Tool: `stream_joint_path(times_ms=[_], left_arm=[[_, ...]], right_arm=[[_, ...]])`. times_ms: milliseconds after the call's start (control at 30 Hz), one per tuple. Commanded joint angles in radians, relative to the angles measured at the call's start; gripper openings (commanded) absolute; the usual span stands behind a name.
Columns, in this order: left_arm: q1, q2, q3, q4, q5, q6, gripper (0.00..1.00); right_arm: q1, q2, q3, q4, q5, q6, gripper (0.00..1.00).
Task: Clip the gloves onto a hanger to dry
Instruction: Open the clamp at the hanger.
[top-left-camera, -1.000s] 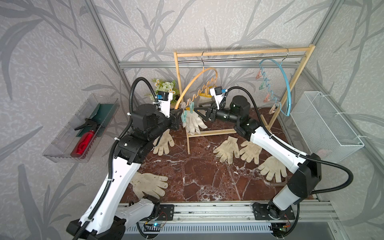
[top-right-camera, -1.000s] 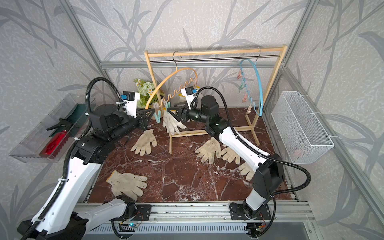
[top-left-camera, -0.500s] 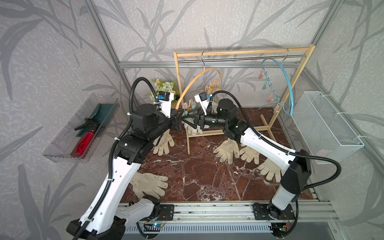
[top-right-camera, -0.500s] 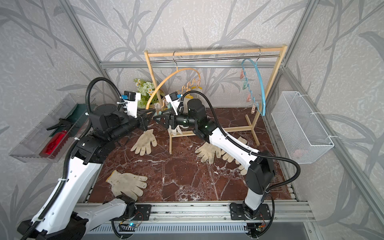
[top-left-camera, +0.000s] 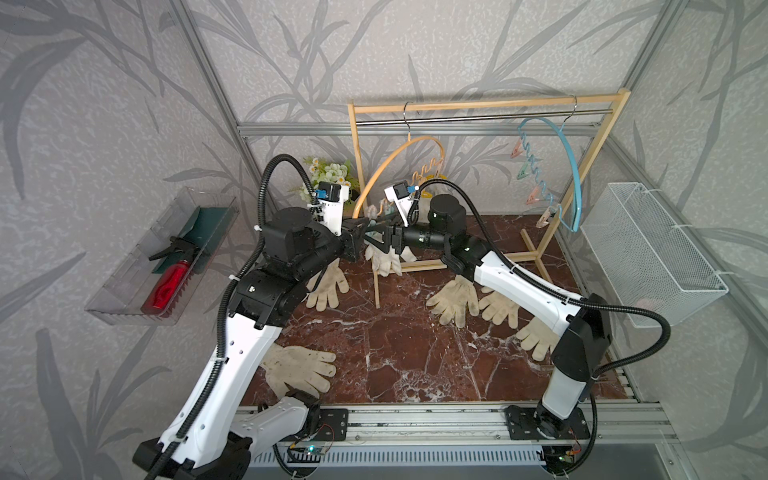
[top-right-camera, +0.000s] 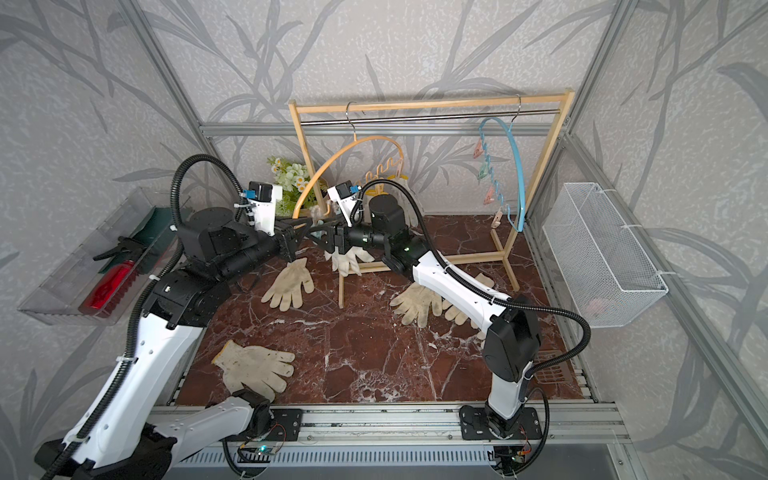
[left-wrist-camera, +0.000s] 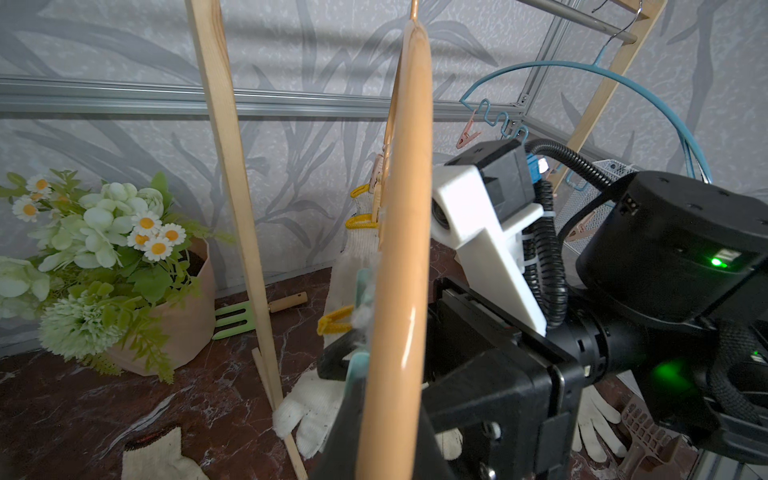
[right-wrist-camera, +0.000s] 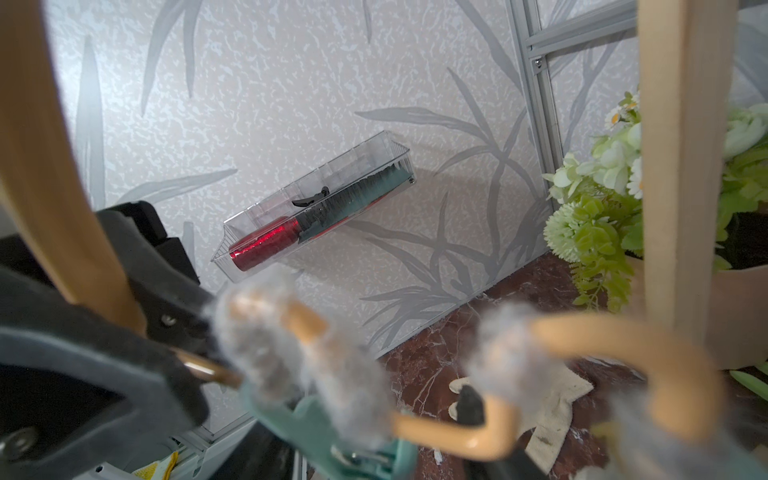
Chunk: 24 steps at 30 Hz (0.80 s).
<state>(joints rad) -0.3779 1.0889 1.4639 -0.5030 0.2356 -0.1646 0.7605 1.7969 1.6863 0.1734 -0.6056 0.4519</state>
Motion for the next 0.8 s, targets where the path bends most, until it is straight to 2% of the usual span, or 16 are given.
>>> stream_joint_path(times_ms=[0,167,767], left_arm=[[0.004,-0.004,-0.011,0.021,-0.002,-0.012,0.13],[0.004,-0.004,-0.015,0.021,-0.001,-0.012,0.13],[0.004,-0.011,-0.020,0.015,0.000,-0.012,0.12]], right_arm=[[0.005,-0.007,0.032,0.000,0.015,-0.001,0.60],[0.005,-0.007,0.034,-0.002,0.018,-0.004,0.54],[0.005,-0.031,0.011,0.023,0.045,-0.032,0.56]])
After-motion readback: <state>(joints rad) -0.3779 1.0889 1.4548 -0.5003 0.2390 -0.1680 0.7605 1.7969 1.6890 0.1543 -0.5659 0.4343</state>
